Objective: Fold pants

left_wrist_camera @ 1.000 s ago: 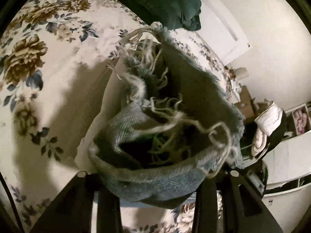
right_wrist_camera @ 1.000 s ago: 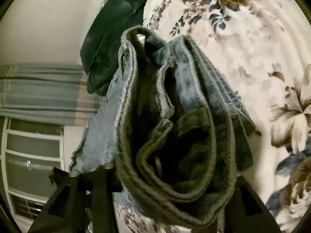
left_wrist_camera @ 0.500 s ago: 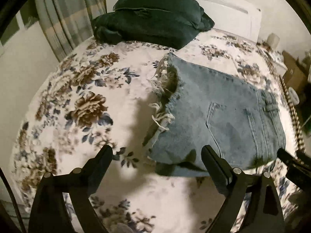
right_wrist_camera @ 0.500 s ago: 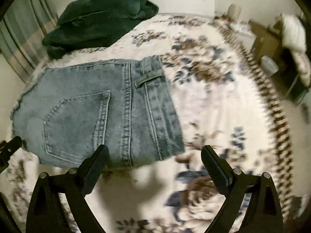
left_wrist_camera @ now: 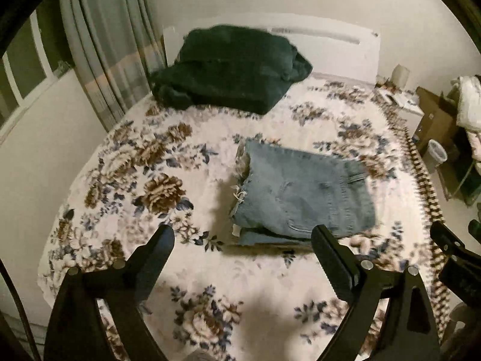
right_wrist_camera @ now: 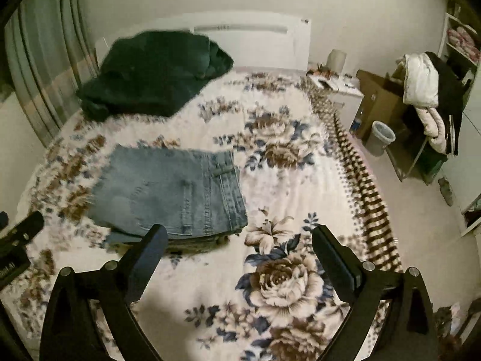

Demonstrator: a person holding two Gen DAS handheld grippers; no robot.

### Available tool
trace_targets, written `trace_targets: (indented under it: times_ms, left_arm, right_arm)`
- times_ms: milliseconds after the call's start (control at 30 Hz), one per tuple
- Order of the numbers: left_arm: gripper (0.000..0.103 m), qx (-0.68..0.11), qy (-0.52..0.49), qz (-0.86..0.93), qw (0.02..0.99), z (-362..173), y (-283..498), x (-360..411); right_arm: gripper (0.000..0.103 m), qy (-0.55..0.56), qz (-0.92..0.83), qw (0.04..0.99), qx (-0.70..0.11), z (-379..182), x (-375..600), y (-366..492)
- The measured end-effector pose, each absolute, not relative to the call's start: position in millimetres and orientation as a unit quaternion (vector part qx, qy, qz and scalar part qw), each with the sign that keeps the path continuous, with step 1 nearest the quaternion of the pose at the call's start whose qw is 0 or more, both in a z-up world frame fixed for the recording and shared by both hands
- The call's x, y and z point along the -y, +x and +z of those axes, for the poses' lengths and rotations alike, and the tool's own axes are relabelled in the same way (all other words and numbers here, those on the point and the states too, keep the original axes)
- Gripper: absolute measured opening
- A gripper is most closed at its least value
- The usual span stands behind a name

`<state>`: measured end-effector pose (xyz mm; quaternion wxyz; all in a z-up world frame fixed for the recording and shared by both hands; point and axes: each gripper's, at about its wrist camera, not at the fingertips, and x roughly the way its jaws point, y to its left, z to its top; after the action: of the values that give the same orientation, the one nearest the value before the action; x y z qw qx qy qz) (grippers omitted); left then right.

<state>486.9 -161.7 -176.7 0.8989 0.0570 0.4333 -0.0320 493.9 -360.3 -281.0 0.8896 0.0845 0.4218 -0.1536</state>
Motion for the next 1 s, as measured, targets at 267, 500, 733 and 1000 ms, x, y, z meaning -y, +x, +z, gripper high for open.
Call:
trace_targets:
  times_ms: [267,500,733,1000]
  left_arm:
    - [0.103,-0.406,0.051,-0.044,0.912,-57.1,388.9,156.2]
    - [0.103,-0.379,0.028,-0.038,0.924,7.1,326.4,143.0]
    - [0.103,-0.371,0.037,-0.035,0.927,29.6,291.9,145.5]
    - [0.103,-0.361,0.044,-0.024,0.931,39.6,271.3,150.9]
  right_arm:
    - [0.102,0.077,-0.145,0.913,-0.374,-139.1,337.5,378.4]
    - [0.103,0.067,-0.133,0.929,-0.339,-49.3,324.4,284.7]
    - [0.103,0.069,-0.118,0.935,-0.326,-6.0,319.5,228.4]
    - [0.103,0.073,-0.103,0.937,-0.325,13.0,322.9,209.0]
